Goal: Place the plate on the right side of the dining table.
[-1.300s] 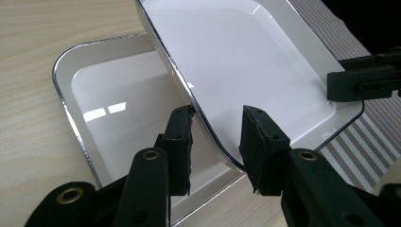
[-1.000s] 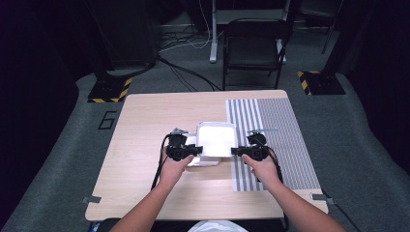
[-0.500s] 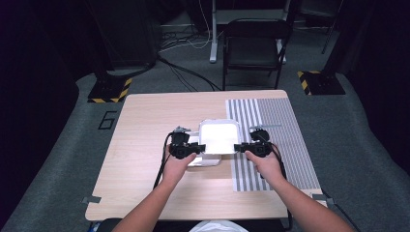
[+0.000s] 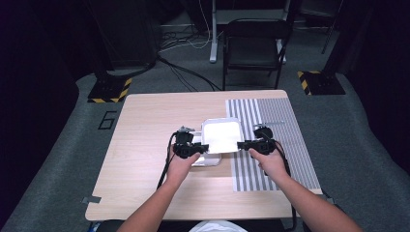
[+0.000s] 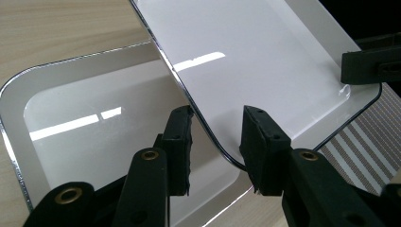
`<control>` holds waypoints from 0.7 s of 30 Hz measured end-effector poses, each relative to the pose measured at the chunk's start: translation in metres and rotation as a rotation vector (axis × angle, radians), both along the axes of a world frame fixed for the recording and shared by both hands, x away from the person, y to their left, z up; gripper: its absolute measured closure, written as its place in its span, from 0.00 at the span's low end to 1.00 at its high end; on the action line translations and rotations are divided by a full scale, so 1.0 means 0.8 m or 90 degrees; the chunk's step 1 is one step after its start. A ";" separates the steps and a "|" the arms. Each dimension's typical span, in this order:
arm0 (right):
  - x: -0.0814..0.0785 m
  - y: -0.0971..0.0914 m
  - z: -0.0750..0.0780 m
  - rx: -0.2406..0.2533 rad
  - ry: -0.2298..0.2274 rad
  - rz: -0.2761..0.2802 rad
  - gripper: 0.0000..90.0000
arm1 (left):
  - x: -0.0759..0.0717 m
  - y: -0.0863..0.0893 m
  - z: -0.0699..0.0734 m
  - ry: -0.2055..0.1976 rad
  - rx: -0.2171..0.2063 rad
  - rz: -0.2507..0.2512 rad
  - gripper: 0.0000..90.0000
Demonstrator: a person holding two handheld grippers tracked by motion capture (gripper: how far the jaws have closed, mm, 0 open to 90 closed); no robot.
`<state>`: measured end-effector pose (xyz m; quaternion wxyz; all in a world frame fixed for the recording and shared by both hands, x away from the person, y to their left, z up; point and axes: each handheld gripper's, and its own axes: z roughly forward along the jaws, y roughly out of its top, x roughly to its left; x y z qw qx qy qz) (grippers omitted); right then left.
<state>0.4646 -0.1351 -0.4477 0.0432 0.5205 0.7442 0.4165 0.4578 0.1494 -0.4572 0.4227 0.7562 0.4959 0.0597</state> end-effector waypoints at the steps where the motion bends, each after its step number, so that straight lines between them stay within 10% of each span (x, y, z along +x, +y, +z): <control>1: 0.001 -0.002 0.000 -0.002 -0.001 0.001 0.73 | 0.000 -0.002 -0.001 0.000 0.001 0.000 0.71; 21: -0.004 -0.048 0.009 -0.013 -0.020 -0.018 0.73 | 0.005 -0.049 -0.001 0.004 -0.007 -0.029 0.71</control>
